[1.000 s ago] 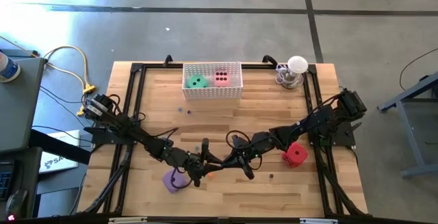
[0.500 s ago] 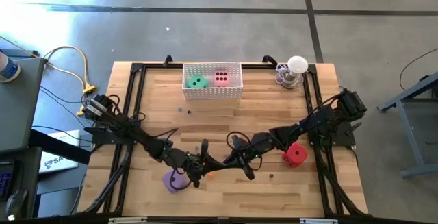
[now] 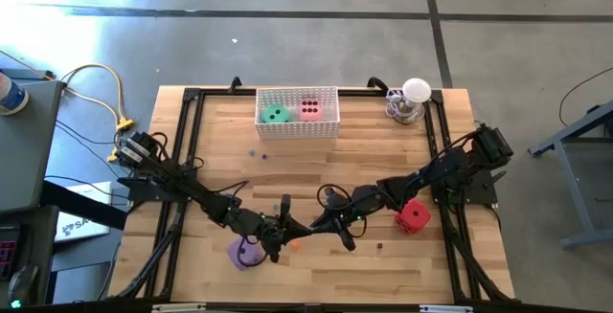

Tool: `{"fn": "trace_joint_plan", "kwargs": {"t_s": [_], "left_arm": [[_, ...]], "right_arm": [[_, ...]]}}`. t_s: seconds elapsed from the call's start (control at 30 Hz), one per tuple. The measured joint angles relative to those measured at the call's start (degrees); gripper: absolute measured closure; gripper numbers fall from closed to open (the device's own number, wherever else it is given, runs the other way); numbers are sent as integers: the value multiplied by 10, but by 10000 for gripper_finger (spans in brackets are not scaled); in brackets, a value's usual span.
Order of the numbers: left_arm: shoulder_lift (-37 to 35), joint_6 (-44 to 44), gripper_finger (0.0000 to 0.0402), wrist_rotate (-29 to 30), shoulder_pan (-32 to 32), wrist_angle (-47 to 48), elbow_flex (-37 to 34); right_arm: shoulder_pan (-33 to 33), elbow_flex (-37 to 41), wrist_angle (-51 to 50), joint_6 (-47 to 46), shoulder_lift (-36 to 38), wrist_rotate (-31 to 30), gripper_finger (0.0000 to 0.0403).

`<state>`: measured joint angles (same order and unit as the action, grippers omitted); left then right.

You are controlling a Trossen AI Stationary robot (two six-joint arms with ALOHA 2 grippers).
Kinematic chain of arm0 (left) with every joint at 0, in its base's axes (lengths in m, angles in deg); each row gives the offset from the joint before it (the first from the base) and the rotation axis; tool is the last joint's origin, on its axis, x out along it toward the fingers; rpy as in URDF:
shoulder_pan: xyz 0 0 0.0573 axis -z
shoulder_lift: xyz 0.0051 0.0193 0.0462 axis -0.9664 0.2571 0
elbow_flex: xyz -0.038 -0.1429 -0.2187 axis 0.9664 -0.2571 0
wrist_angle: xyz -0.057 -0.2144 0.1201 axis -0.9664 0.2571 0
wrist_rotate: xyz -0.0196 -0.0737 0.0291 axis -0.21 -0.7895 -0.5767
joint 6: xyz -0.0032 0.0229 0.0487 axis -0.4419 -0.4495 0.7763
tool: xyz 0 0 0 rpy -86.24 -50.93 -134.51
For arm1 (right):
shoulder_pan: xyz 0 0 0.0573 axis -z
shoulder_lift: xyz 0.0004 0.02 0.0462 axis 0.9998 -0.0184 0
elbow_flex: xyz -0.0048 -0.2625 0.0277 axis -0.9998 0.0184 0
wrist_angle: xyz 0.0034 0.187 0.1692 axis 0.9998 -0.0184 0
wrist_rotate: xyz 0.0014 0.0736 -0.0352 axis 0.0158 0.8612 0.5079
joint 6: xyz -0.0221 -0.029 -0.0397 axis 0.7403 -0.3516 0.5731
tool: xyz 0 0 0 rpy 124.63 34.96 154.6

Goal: Pick & Place Dice
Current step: Put the small blue dice into the white basket

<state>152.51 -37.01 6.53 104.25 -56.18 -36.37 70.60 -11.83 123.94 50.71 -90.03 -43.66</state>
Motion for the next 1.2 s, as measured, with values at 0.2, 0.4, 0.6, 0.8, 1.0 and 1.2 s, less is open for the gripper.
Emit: {"fn": "trace_joint_plan", "kwargs": {"t_s": [0.2, 0.4, 0.6, 0.8, 1.0, 1.2], "left_arm": [[0, 0, 401, 2, 0, -4, 0], [2, 41, 402, 51, 15, -28, -1], [2, 136, 398, 129, 46, -56, -1], [2, 171, 351, 176, 61, -68, -1], [2, 131, 275, 176, 55, -42, -1], [1, 122, 237, 175, 52, -32, -1]], "right_arm": [[0, 0, -1, 0, 0, 0, 372], [0, -2, 0, 0, 1, -5, 372], [0, -3, 2, 0, 2, -6, 372], [0, -3, -3, 0, 2, -13, 372], [0, -3, 10, 10, 2, -18, 372], [0, -2, 25, 13, 3, -32, 372]]}}
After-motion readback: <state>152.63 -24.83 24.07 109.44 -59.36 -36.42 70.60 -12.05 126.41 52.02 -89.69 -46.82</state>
